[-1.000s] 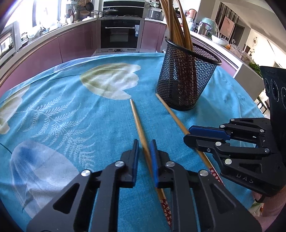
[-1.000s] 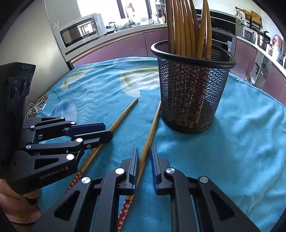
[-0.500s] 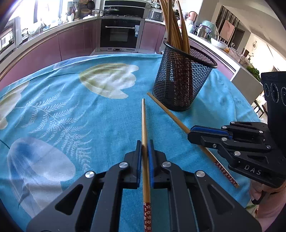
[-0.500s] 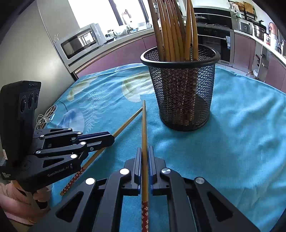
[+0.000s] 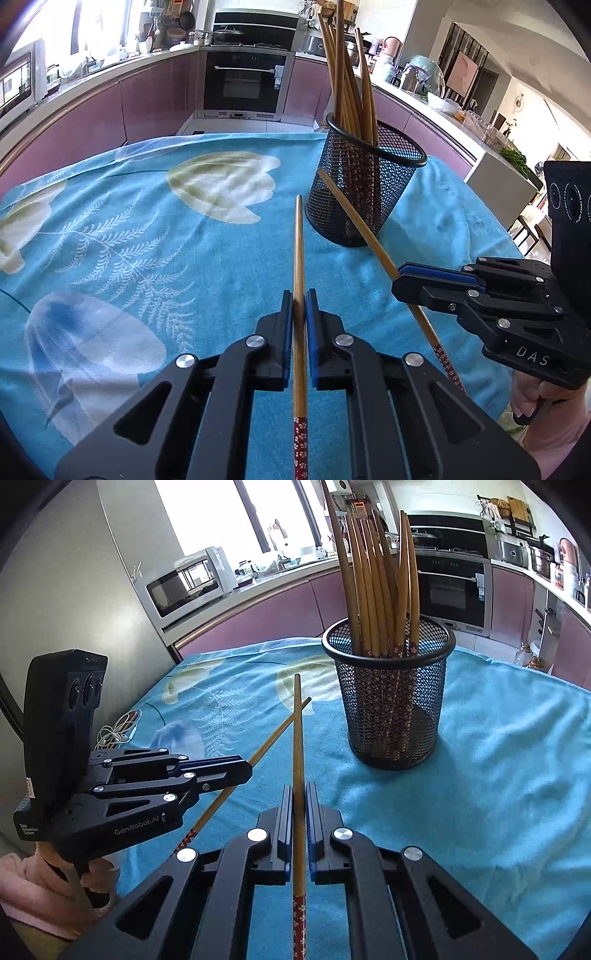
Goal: Organize utensils
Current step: 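Lift both held chopsticks upright off the cloth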
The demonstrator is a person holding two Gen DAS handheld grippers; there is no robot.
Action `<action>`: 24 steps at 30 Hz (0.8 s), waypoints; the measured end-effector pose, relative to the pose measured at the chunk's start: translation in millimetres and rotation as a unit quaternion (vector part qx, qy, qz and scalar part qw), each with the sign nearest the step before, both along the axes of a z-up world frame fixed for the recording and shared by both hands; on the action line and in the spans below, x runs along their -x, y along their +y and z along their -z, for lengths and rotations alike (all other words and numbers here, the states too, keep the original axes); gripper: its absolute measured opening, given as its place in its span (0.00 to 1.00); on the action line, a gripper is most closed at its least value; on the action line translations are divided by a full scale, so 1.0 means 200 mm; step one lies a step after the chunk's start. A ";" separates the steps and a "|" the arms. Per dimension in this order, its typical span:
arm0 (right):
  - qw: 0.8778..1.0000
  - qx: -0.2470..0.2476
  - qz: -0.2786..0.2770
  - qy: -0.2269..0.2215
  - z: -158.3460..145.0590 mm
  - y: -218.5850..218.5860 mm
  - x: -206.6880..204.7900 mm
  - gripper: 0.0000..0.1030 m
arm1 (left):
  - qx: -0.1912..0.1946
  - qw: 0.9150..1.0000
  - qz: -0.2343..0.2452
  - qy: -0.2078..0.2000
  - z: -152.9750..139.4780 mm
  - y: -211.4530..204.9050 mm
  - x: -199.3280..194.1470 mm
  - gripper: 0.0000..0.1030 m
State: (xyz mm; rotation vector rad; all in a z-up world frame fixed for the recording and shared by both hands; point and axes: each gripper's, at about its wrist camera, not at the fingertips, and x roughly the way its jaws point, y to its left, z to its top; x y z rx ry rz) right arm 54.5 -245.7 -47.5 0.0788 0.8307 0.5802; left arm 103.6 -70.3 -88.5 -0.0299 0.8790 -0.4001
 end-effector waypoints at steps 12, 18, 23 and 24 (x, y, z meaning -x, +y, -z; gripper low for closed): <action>1.000 -0.017 0.004 -0.020 -0.06 -0.03 0.03 0.05 | 0.022 1.000 0.005 -0.019 -0.10 0.03 0.05 0.07; 0.999 -0.029 0.009 -0.029 -0.10 -0.05 0.04 0.06 | 0.030 0.999 0.008 -0.028 -0.13 0.03 0.06 0.07; 0.999 -0.034 0.012 -0.036 -0.12 -0.07 0.04 0.06 | 0.035 0.999 0.011 -0.032 -0.16 0.04 0.07 0.07; 0.999 -0.035 0.012 -0.037 -0.12 -0.07 0.05 0.06 | 0.036 0.999 0.010 -0.034 -0.16 0.04 0.07 0.07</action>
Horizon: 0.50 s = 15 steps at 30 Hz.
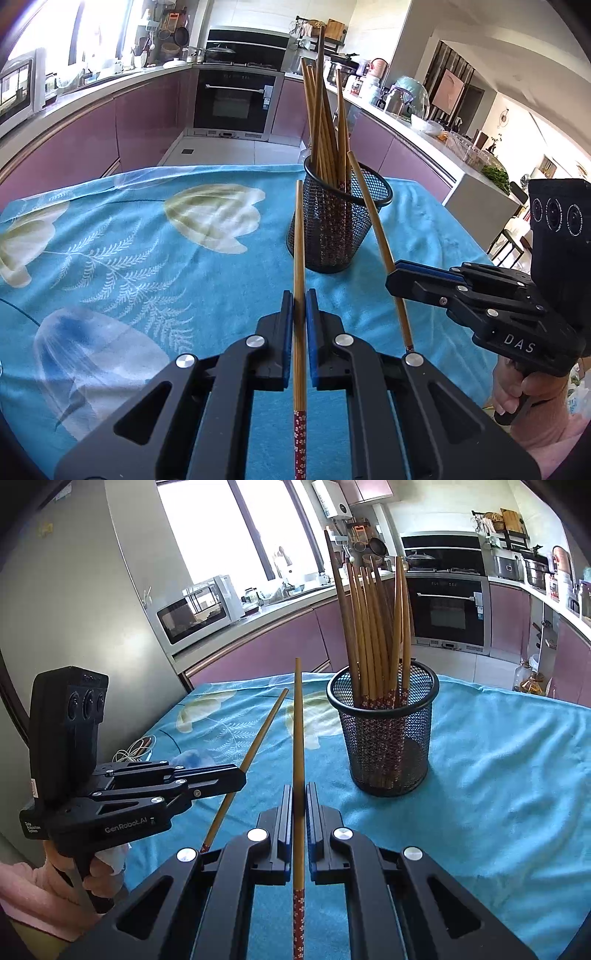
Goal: Organize utensils
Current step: 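Lift both held chopsticks upright off the cloth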
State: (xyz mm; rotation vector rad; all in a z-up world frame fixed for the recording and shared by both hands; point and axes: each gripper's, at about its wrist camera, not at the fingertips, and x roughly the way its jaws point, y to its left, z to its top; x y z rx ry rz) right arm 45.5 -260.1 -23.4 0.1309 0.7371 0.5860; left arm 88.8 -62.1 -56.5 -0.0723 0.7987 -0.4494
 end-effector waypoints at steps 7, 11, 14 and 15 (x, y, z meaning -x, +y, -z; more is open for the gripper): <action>1.000 -0.007 0.003 -0.009 -0.02 -0.02 0.01 0.06 | 0.010 1.000 0.003 -0.006 -0.04 0.01 0.02 0.07; 1.000 -0.013 0.005 -0.013 -0.04 -0.03 0.01 0.06 | 0.021 1.000 0.008 -0.007 -0.06 0.02 0.02 0.07; 1.000 -0.016 0.007 -0.018 -0.06 -0.04 0.01 0.06 | 0.025 1.000 0.008 -0.010 -0.07 0.02 0.03 0.07; 1.000 -0.018 0.008 -0.019 -0.06 -0.05 0.01 0.06 | 0.027 1.000 0.009 -0.010 -0.08 0.02 0.03 0.07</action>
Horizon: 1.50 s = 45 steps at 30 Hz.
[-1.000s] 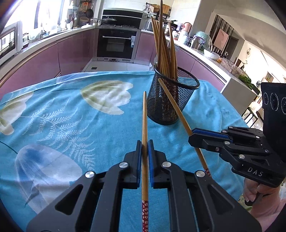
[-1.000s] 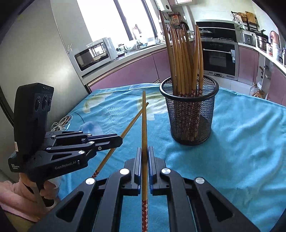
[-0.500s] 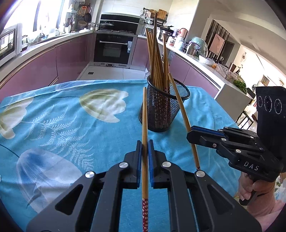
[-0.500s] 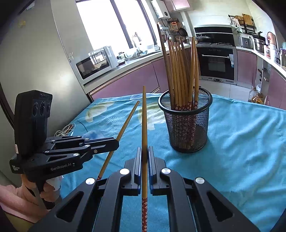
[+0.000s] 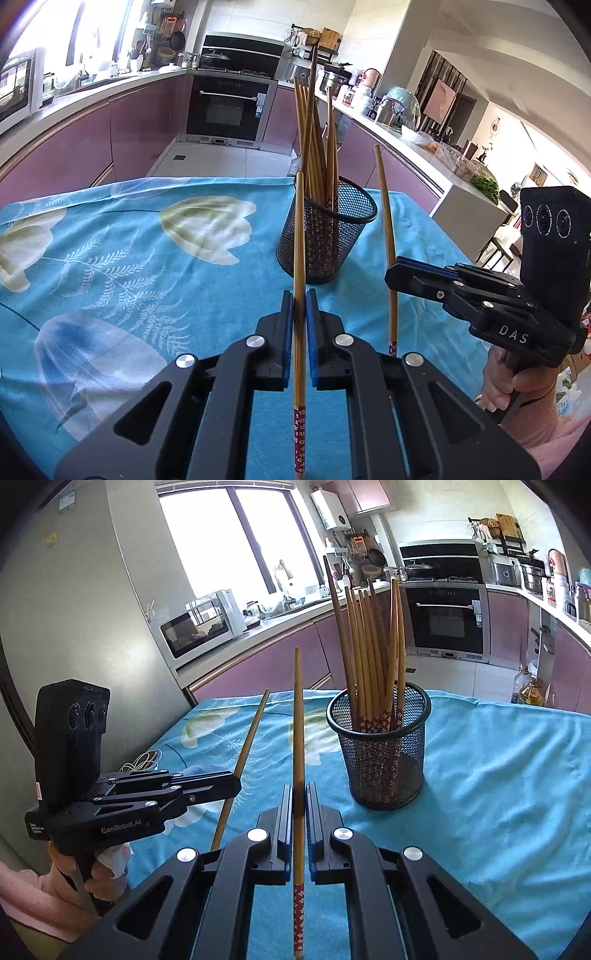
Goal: Organize utensils
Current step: 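Lift both held chopsticks upright off the cloth, then carry both upright chopsticks over the black mesh cup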
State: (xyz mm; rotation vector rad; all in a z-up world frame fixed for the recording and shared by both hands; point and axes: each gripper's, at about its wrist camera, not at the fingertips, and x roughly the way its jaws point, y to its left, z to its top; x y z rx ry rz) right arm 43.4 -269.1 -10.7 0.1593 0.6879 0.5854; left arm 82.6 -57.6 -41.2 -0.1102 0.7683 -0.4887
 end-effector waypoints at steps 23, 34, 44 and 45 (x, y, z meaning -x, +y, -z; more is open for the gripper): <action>0.998 -0.022 0.025 -0.044 -0.14 -0.12 -0.01 0.06 | 0.044 0.998 0.022 -0.031 -0.17 0.00 0.00 0.07; 0.997 -0.021 0.035 -0.066 -0.22 -0.16 -0.04 0.06 | 0.050 0.997 0.020 -0.057 -0.28 -0.01 -0.02 0.07; 0.995 -0.018 0.042 -0.086 -0.30 -0.18 -0.06 0.06 | 0.050 0.996 0.020 -0.070 -0.34 -0.02 -0.06 0.07; 0.995 -0.018 0.042 -0.089 -0.31 -0.18 -0.05 0.06 | 0.050 0.996 0.019 -0.073 -0.35 -0.02 -0.06 0.07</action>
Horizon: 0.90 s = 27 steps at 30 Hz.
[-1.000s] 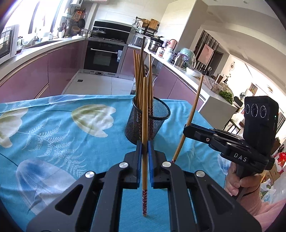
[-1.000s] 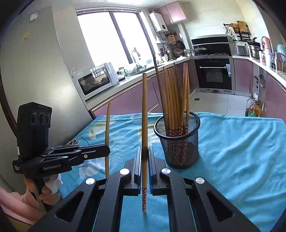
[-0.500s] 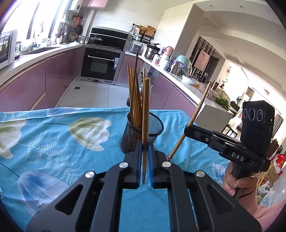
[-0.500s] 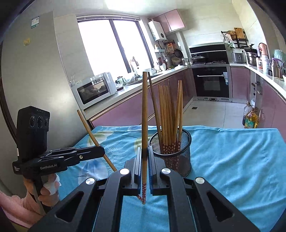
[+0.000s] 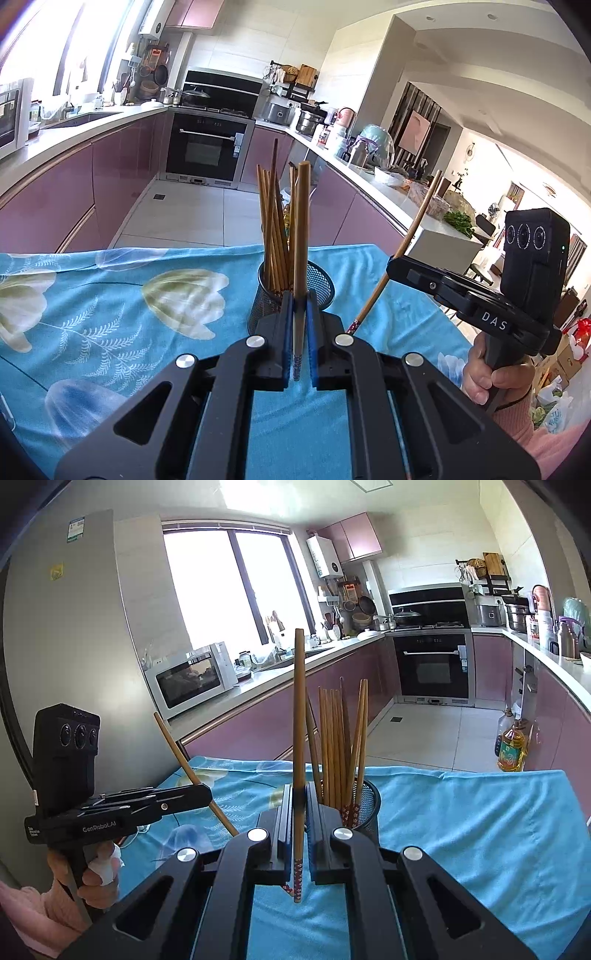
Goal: Organize utensils
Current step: 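Carry both upright chopsticks over the black mesh cup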
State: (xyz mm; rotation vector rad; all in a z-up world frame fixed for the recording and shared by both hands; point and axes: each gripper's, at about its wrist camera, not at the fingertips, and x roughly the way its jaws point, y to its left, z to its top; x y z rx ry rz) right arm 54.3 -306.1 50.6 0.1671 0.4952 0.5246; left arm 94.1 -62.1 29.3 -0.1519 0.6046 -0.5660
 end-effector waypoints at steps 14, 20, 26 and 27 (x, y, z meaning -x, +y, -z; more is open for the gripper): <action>1.000 0.002 0.004 -0.030 -0.11 -0.01 -0.04 0.06 | 0.002 0.999 0.001 -0.046 -0.18 0.00 0.03 0.07; 0.999 0.003 0.004 -0.042 -0.17 -0.01 -0.06 0.06 | 0.002 0.998 0.002 -0.062 -0.24 -0.02 0.04 0.07; 0.999 0.002 0.004 -0.051 -0.20 -0.01 -0.08 0.06 | 0.002 0.997 0.002 -0.077 -0.30 -0.03 0.05 0.07; 0.999 0.002 0.004 -0.052 -0.21 -0.01 -0.09 0.06 | 0.002 0.997 0.003 -0.079 -0.31 -0.03 0.05 0.07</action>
